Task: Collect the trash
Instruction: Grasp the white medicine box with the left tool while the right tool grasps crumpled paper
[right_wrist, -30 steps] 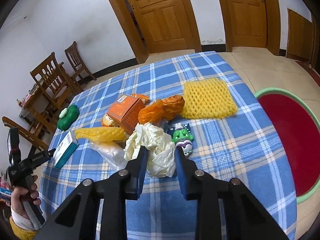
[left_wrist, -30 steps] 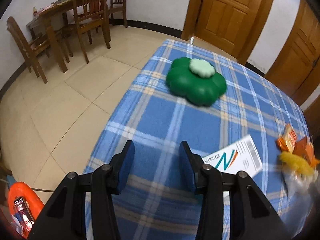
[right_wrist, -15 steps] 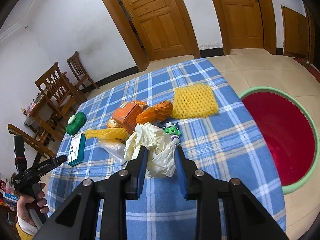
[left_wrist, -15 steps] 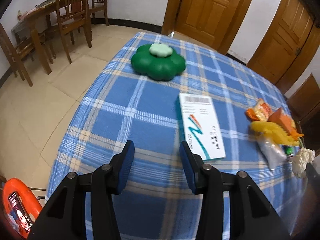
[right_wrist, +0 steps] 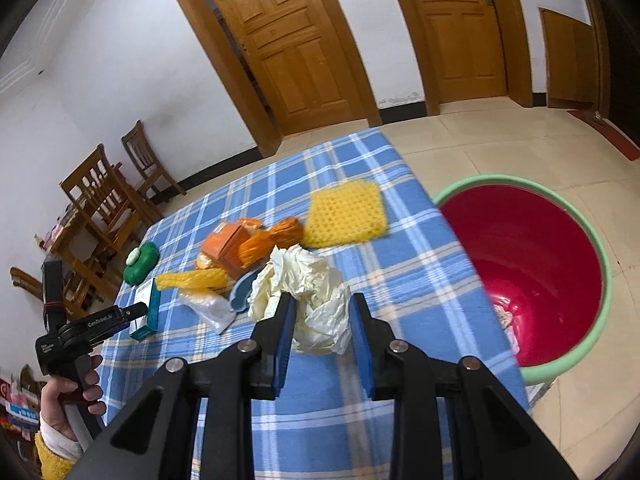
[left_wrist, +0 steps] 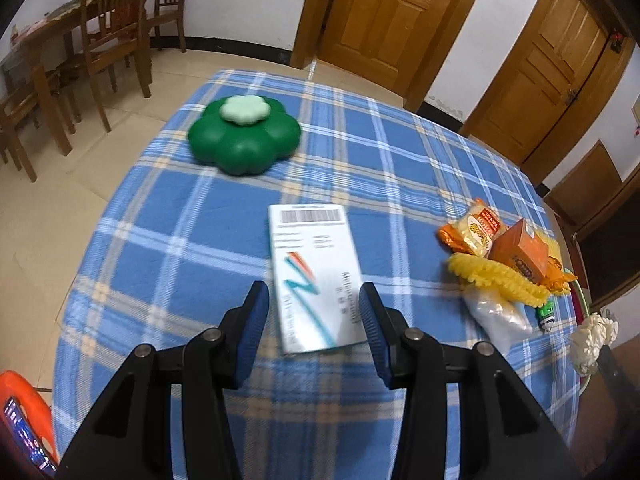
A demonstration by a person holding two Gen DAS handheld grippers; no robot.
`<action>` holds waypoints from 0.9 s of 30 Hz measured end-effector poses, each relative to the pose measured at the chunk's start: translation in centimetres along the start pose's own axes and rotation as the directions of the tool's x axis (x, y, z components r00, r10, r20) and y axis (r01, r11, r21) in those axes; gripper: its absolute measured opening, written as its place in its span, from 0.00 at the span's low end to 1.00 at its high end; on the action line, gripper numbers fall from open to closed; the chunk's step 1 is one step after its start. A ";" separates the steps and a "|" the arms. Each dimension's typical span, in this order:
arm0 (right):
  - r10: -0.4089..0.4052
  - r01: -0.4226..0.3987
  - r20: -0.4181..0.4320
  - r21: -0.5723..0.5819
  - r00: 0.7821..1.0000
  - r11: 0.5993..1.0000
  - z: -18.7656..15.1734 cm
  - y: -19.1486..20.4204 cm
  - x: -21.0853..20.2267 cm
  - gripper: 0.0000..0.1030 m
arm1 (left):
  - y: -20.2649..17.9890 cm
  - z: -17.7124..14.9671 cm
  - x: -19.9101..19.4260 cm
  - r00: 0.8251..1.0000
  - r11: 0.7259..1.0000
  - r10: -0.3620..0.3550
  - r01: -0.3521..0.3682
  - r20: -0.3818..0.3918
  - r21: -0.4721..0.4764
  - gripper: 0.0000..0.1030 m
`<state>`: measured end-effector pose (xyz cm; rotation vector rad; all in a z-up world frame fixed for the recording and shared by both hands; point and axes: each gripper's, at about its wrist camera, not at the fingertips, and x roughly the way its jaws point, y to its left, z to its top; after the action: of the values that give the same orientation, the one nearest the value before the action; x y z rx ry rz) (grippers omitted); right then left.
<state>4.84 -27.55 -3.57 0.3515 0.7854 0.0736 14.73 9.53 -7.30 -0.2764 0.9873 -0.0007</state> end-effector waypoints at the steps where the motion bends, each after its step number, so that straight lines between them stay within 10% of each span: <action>1: -0.004 0.004 0.003 0.005 1.000 1.000 0.0 -0.2 -0.1 0.30 | -0.4 0.1 0.4 1.000 1.000 0.002 -0.002 -0.004 0.006 0.46; 27: -0.047 0.043 0.035 0.093 0.998 0.995 0.0 -4.3 -2.1 0.30 | -5.1 0.2 3.0 0.999 0.992 0.035 -0.033 -0.018 0.119 0.50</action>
<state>3.05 -32.01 -3.58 0.4213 0.7606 -0.0117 17.19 4.24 -8.50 -0.1507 1.0080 -0.0312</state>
